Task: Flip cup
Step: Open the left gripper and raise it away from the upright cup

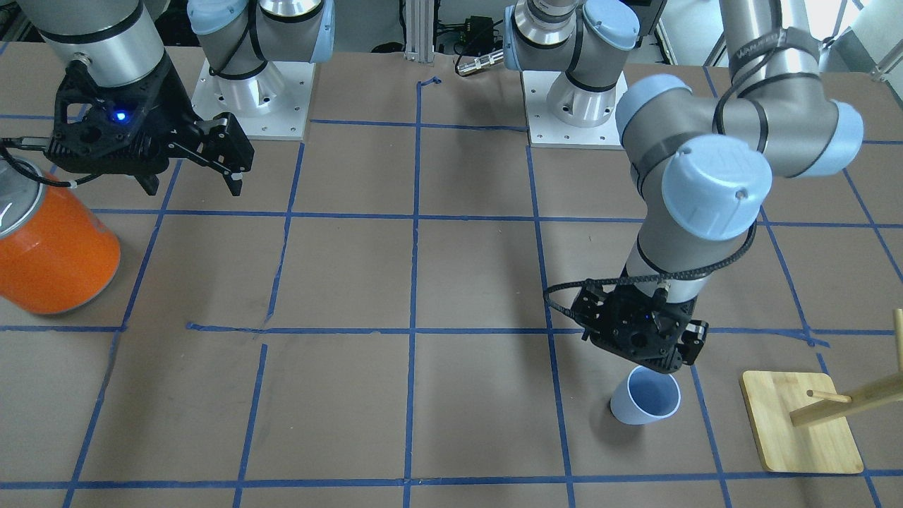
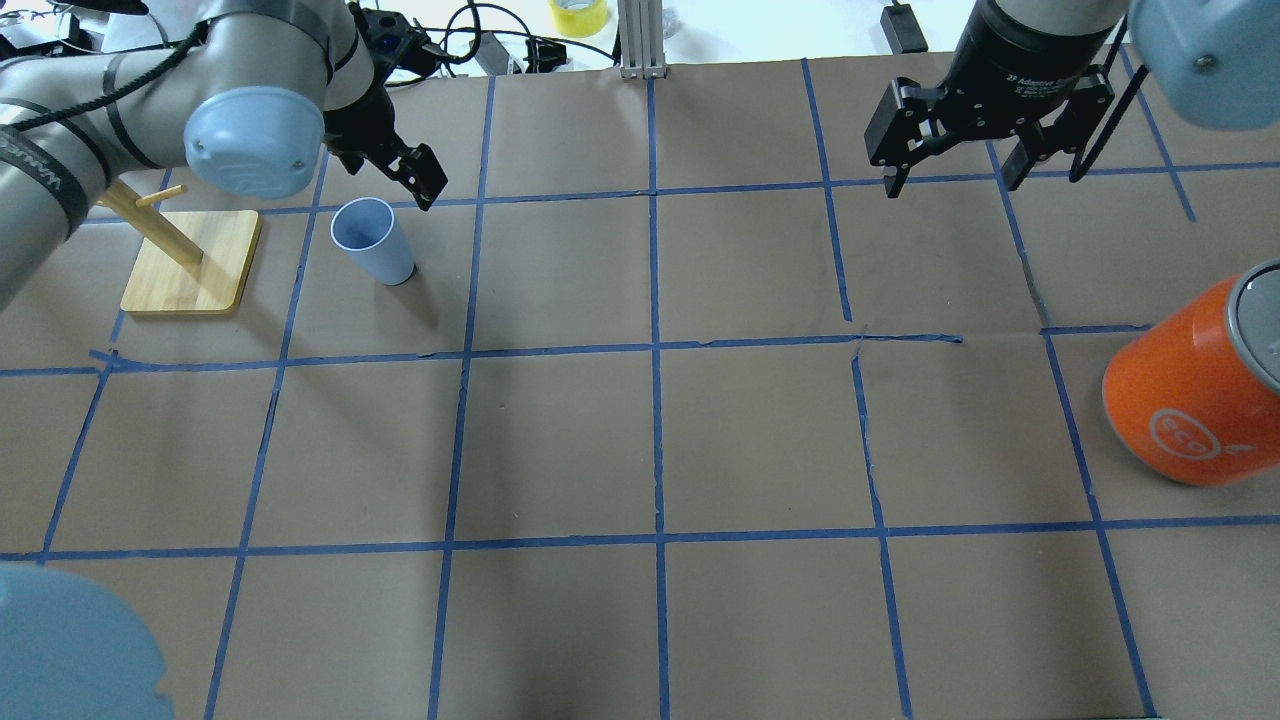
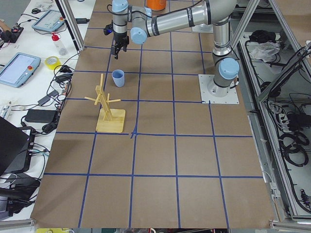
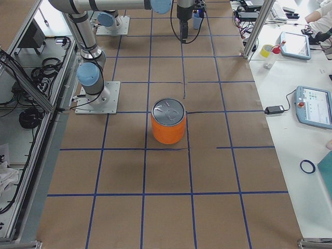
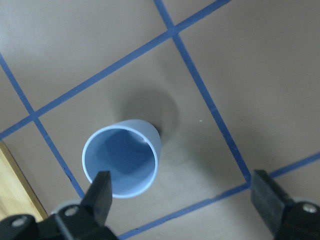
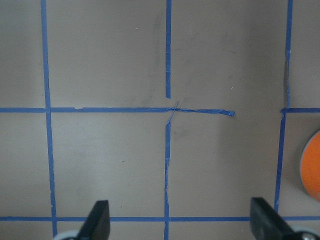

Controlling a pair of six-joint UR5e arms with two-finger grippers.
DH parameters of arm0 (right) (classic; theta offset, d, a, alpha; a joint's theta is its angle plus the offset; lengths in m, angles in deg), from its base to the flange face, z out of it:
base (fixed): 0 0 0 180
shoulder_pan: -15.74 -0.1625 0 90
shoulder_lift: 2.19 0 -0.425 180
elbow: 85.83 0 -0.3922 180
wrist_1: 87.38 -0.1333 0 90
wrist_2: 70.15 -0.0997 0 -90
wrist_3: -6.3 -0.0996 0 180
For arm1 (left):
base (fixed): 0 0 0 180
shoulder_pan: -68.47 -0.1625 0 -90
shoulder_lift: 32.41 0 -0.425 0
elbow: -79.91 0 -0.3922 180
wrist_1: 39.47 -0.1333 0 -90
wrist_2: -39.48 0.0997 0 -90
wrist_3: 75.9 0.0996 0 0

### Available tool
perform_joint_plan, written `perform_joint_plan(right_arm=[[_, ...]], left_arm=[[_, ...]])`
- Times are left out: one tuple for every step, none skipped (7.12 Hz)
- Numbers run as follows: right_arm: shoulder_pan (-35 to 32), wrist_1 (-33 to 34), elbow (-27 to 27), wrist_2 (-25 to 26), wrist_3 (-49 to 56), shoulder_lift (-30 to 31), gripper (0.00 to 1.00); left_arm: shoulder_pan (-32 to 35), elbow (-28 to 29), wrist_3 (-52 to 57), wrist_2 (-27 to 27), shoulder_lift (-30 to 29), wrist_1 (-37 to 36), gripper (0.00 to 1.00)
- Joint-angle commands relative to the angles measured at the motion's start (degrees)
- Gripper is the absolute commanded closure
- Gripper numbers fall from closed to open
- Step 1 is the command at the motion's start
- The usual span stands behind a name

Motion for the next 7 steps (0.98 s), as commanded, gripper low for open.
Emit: perform_joint_plan(right_arm=[[0.0, 0.03, 0.02, 0.03, 0.07, -0.06, 0.0], [0.0, 0.03, 0.1, 0.2, 0.07, -0.06, 0.0], [0.08, -0.05, 0.1, 0.47, 0.07, -0.06, 0.0], [0.09, -0.05, 0.19, 0.56, 0.07, -0.06, 0.0], [0.09, -0.05, 0.19, 0.56, 0.07, -0.15, 0.0], [0.09, -0.05, 0.19, 0.64, 0.07, -0.15, 0.0], [0.09, -0.05, 0.19, 0.73, 0.07, -0.15, 0.0]], left_arm=[[2.25, 2.35, -2.71, -0.19, 8.42, 14.04, 0.0], [3.03, 1.74, -6.02, -1.41, 13.16, 18.62, 0.0], [4.09, 1.3, -10.93, -4.38, 16.51, 20.14, 0.0], [4.36, 0.34, -14.98, -5.28, 18.46, 20.16, 0.0], [4.45, -2.37, -16.33, -5.12, 19.96, 20.68, 0.0], [4.36, -3.79, -16.34, -5.12, 21.19, 20.42, 0.0], [3.23, -3.28, -16.69, -4.86, 21.81, 20.07, 0.0]])
